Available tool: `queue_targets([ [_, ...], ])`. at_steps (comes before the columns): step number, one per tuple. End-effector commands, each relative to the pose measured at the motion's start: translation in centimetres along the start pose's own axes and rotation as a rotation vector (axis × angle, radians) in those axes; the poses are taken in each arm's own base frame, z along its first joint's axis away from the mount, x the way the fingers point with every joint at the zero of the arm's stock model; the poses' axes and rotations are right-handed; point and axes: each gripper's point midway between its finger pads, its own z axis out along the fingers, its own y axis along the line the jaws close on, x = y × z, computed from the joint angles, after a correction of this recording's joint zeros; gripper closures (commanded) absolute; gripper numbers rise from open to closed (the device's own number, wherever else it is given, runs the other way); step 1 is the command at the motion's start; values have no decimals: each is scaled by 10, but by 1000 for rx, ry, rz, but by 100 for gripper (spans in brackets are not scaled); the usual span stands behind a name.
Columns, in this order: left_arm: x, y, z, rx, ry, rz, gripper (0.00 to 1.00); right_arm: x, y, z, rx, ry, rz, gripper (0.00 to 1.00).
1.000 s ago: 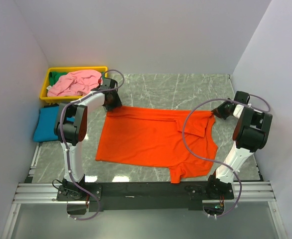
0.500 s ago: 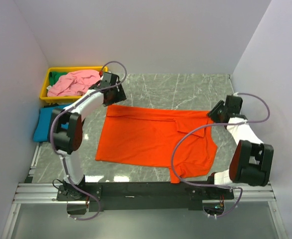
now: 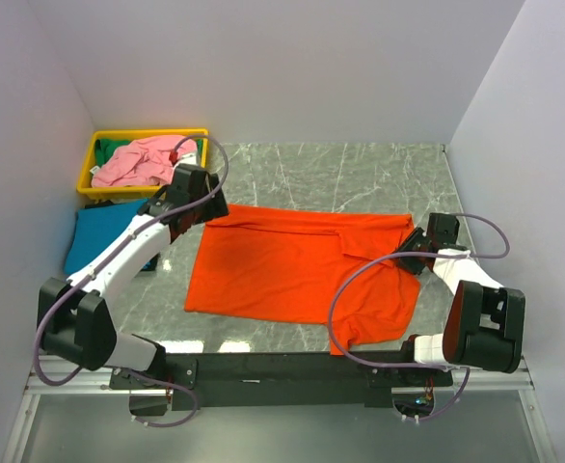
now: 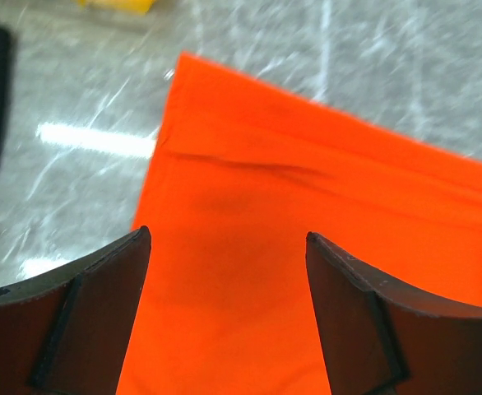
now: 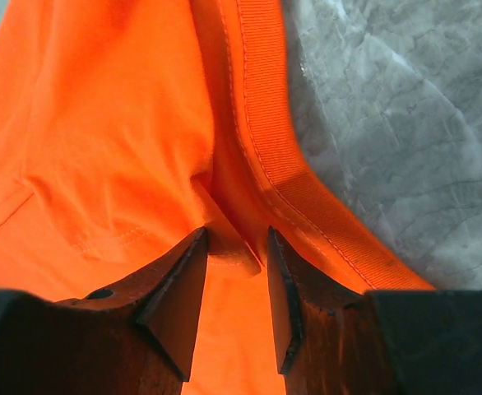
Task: Fold and stack the t-shirts
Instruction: Fold the tshirt
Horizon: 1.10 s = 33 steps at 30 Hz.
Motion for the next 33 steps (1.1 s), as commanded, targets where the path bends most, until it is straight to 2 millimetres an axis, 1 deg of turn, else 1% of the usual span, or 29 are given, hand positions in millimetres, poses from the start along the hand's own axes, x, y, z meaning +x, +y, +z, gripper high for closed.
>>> queue_targets([
  [1,3,11,-4,-20,-39,26,18,-9,8,1,-41,-36,-1,58],
  [2,8,13,-3,-23,-32,28,18,-9,7,1,-39,-35,-1,59],
  [5,14,14,2,-20,-20,32,19,-9,8,0,-40,-32,-5,63],
  [7,18,15,5,-30,2,38,19,-10,9,-2,-42,-36,-9,70],
  [8,16,14,5,-30,0,39,19,-10,9,-3,-43,-36,-11,73],
  [9,15,14,7,-34,0,41,19,-9,10,-5,-46,-36,-12,79],
  [11,16,15,6,-34,-2,43,19,-9,10,-6,-48,-38,-16,87],
  [12,15,14,6,-29,-4,42,19,-8,10,-8,-53,-37,-17,96],
  [13,16,13,5,-24,-3,43,19,-7,11,-9,-58,-34,-18,100],
  [19,20,14,8,-25,13,45,19,-5,16,-28,-73,-29,-35,100],
  [24,22,14,10,-31,26,50,19,6,18,-40,-95,-2,-34,100],
  [31,27,16,14,-41,46,56,19,23,16,-41,-117,47,-4,100],
  [33,28,16,16,-42,49,58,19,23,20,-45,-135,45,-4,100],
])
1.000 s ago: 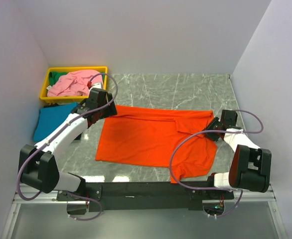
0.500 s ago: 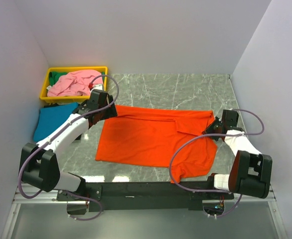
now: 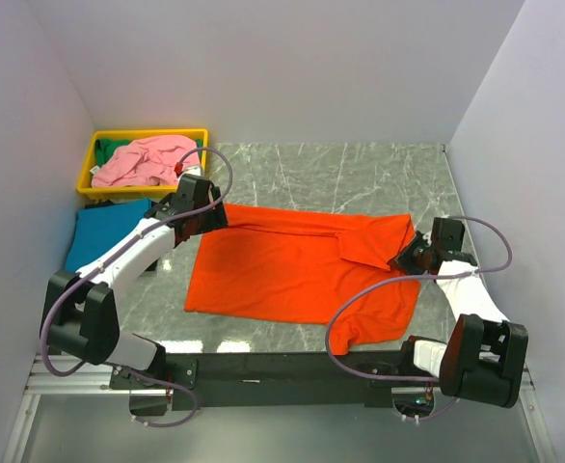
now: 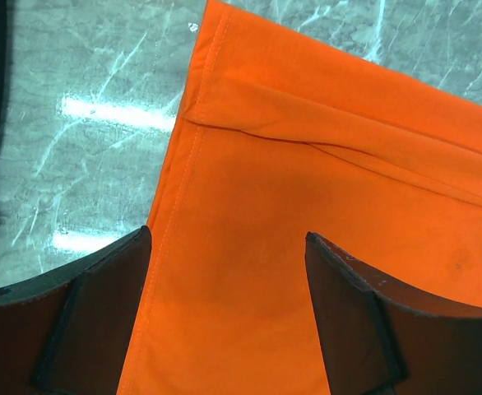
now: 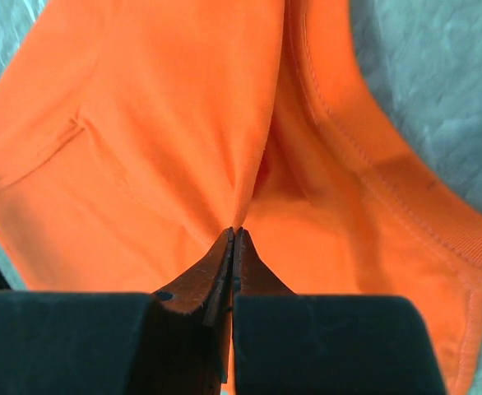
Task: Fold and stack the t-shirts
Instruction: Fold the tshirt
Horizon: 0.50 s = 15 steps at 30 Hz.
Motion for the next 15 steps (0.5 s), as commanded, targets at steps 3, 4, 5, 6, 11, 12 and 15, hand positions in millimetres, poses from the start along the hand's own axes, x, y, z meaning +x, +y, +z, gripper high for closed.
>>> queue_targets([
  [3,-10,-6,1,14,-20,10,19,-2,13,-16,-50,-11,9,99],
  [4,-9,-7,1,17,-17,11,19,-3,14,-18,-50,-14,8,99],
  [5,-9,-7,1,18,-16,10,19,-4,17,-21,-57,-20,10,99],
  [6,-8,-7,2,17,-13,12,20,-6,19,-23,-63,-23,9,99],
  [11,-7,-6,4,10,-6,13,21,-8,24,-28,-83,-37,23,97],
  [12,-7,-6,4,9,-7,15,21,-7,22,-27,-79,-38,27,96],
  [15,-5,-4,6,1,2,17,22,1,9,-20,-44,-25,37,94],
])
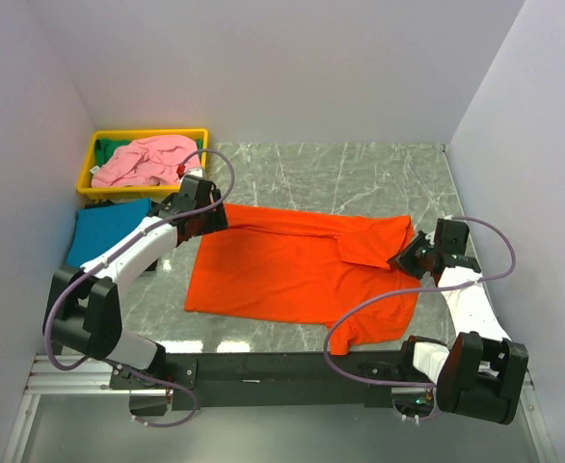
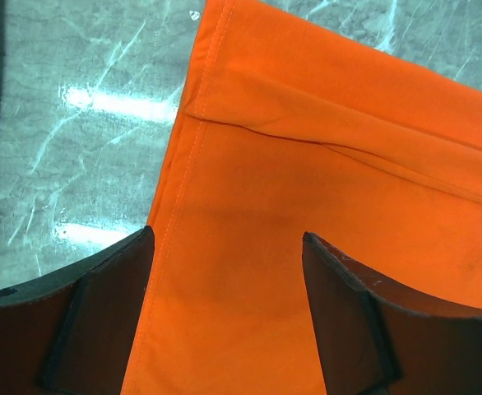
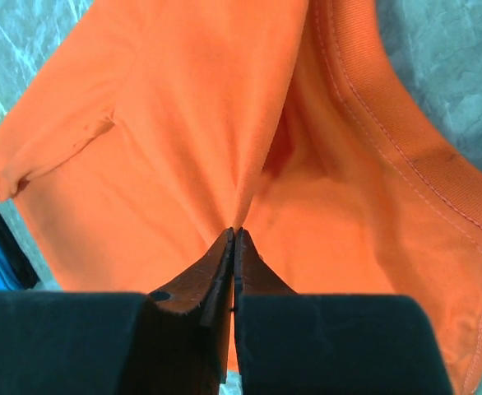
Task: Fold and stack the t-shirts
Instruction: Fold the tshirt
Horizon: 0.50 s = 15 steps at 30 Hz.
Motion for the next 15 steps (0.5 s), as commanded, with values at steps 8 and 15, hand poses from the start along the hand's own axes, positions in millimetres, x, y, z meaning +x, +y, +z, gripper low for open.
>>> queue_targets([
  [8,-9,1,4,-25,-11,0,27,12,-43,8,124,-23,19,89],
  [15,-11,3,7,-14,0,-33,29,1,-41,-5,149,-82,-40,76],
])
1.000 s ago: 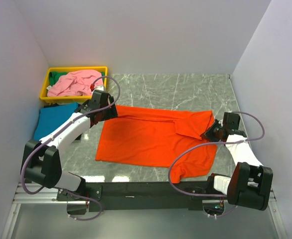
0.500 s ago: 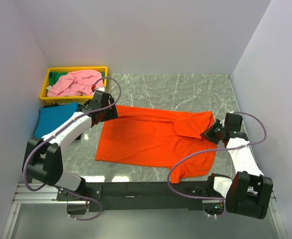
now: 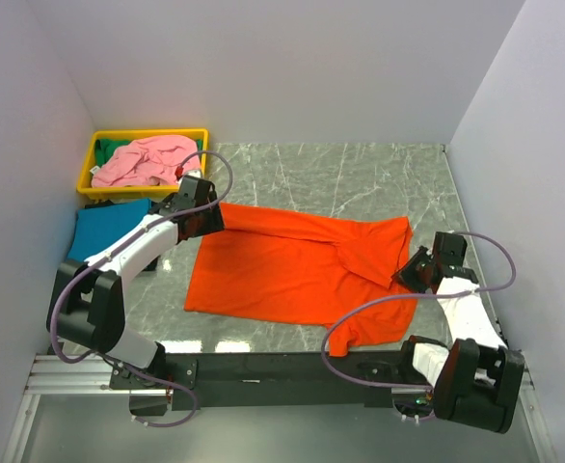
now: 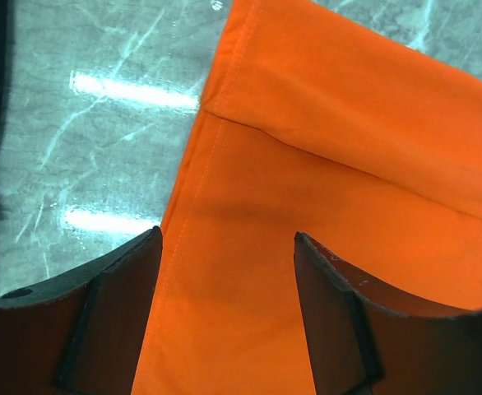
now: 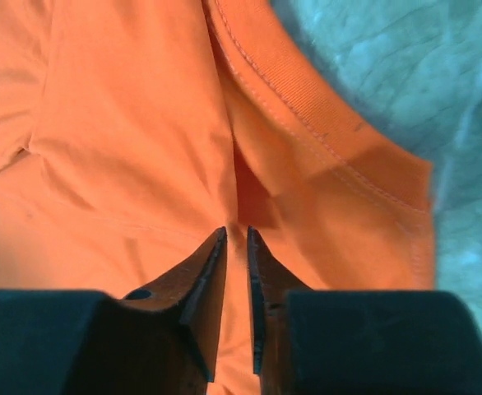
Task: Fold and stack the t-shirts
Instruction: Fold the tshirt
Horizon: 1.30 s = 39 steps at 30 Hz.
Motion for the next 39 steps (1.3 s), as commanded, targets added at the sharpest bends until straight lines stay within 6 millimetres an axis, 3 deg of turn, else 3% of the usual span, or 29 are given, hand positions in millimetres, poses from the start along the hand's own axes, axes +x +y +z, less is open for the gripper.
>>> queue_targets([
  [1,-17,-6,-4,21,-29,-25,30,-23,7,-16,8,-111,-79,73],
  [2,-17,-6,-3,19,-31,-27,29,-28,13,-22,0,-138,-102,67],
  [6,-17,-5,-2,14,-29,-27,28,-36,37,-35,17,-209,-237,60],
  [10,-16,-3,-1,5,-28,-27,28,-14,80,-35,-50,-192,-444,60],
  [13,-17,-3,-2,2,-32,-29,28,-2,98,-26,-43,-188,-533,60],
  [17,-16,-3,-2,-1,-29,-24,28,31,126,-6,4,-148,-684,60],
  [26,-21,2,-4,-18,-51,-27,28,48,149,37,142,-124,-817,61],
  [39,-22,2,-4,-14,-48,-30,28,47,141,71,288,-110,-855,62],
])
